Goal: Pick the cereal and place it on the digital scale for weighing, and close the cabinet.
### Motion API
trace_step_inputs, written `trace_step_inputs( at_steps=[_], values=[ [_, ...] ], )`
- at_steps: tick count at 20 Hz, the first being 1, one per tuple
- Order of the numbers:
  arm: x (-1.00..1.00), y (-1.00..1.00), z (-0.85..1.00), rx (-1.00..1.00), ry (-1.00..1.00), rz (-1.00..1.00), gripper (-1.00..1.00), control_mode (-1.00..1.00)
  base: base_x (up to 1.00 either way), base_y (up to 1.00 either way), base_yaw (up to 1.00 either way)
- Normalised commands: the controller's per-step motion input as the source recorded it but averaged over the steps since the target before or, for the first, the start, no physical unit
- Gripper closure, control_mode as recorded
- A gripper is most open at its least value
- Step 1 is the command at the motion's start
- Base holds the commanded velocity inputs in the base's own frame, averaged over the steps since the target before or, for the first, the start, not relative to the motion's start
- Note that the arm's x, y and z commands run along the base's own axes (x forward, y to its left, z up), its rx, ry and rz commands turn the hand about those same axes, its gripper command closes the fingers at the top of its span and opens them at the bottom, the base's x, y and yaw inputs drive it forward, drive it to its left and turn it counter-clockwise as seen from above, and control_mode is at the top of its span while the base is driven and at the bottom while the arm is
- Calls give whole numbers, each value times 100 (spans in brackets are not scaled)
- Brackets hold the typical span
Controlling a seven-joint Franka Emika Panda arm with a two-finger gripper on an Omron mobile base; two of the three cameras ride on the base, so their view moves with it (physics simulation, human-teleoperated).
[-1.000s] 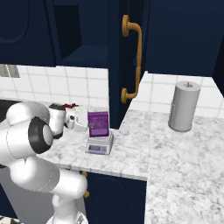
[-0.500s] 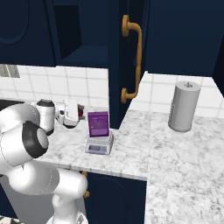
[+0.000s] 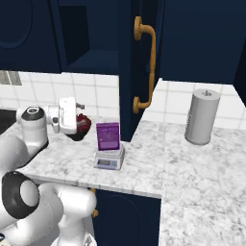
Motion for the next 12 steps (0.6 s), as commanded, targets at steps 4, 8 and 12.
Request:
trace_step_inputs(
  at_steps=[4, 8, 12],
  values=[
    [-90, -43, 43, 8, 3, 0, -100, -100, 0, 0, 0],
    [-97, -52, 73, 15, 0, 0, -100, -100, 0, 0, 0],
    [-100, -45, 37, 24, 0, 0, -100, -100, 0, 0, 0]
  ],
)
